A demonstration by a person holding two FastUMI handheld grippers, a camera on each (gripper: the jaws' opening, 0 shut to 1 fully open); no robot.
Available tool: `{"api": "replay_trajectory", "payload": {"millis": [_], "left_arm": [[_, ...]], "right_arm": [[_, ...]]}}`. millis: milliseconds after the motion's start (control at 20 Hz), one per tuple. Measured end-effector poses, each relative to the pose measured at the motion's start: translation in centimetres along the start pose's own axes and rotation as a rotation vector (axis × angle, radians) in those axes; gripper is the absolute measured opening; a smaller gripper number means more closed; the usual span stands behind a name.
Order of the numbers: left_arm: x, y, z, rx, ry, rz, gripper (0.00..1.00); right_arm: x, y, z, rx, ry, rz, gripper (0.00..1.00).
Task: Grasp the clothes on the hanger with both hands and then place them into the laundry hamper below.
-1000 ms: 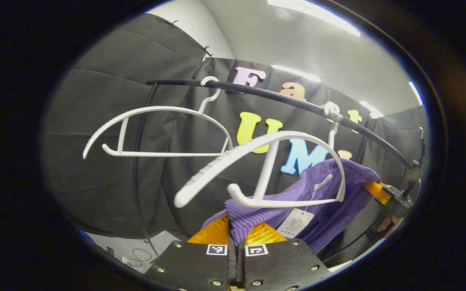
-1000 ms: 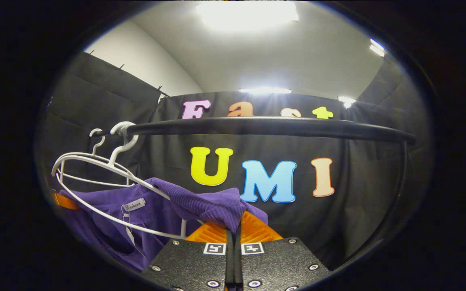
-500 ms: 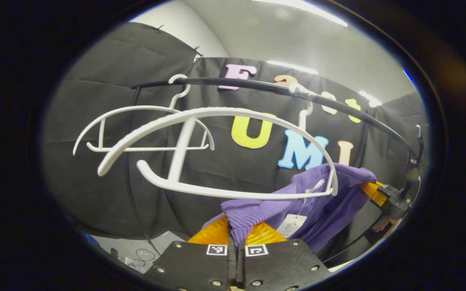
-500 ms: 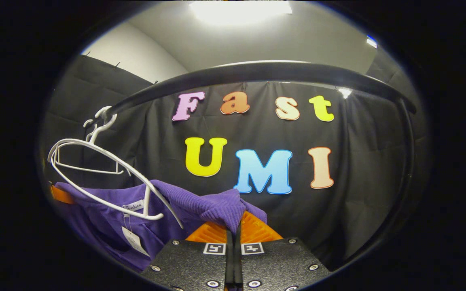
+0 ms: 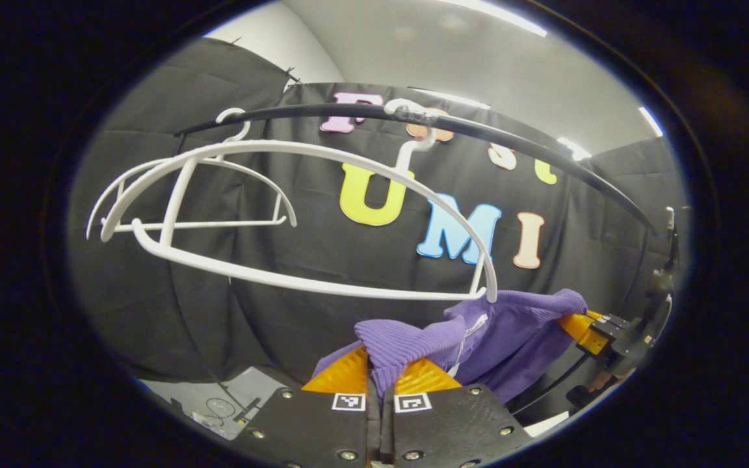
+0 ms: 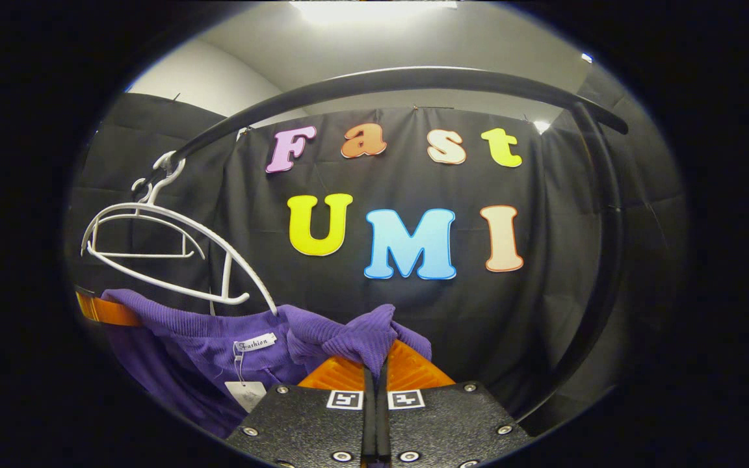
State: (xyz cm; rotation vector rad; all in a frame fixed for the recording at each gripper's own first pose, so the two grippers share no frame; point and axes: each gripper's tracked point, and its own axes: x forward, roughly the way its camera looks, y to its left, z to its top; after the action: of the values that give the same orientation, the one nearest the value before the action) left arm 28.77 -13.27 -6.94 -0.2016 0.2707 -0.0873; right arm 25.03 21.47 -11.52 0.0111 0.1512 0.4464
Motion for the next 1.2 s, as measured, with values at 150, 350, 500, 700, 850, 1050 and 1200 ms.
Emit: {"api": "replay_trajectory", "payload": {"millis": [150,350,500,700,850,1050,1200], "left_arm": [[-0.7,-0.3,-0.7,0.014,0.015,-0.035,0.01],[-2.8,0.3,-1.4,0.022,0.029,-0.098,0.01],[-4.9,1.9,-2.3,0.070,0.050,-0.140,0.01],[-8.2,4.7,-3.7,0.073,0.066,-0.193,0.01],[-10.3,7.2,-5.7,0.080,0.098,-0.220,0.01],[-11.7,10.6,-9.3,0.083,0.163,-0.235,0.01],[-12.5,12.9,-13.1,0.081,0.211,-0.234,0.01]], "right_arm": [[-1.8,-0.6,-0.1,0.005,0.003,-0.040,0.00],[-5.3,-0.2,-0.2,0.017,0.015,-0.103,0.00],[-8.7,1.0,-0.4,0.023,0.022,-0.153,0.00],[-13.2,3.7,-2.1,0.037,0.070,-0.193,0.00],[-16.4,6.2,-3.7,0.094,0.105,-0.220,0.00],[-19.1,9.6,-8.0,0.169,0.204,-0.231,0.00],[-20.8,11.4,-11.7,0.224,0.280,-0.232,0.00]]}}
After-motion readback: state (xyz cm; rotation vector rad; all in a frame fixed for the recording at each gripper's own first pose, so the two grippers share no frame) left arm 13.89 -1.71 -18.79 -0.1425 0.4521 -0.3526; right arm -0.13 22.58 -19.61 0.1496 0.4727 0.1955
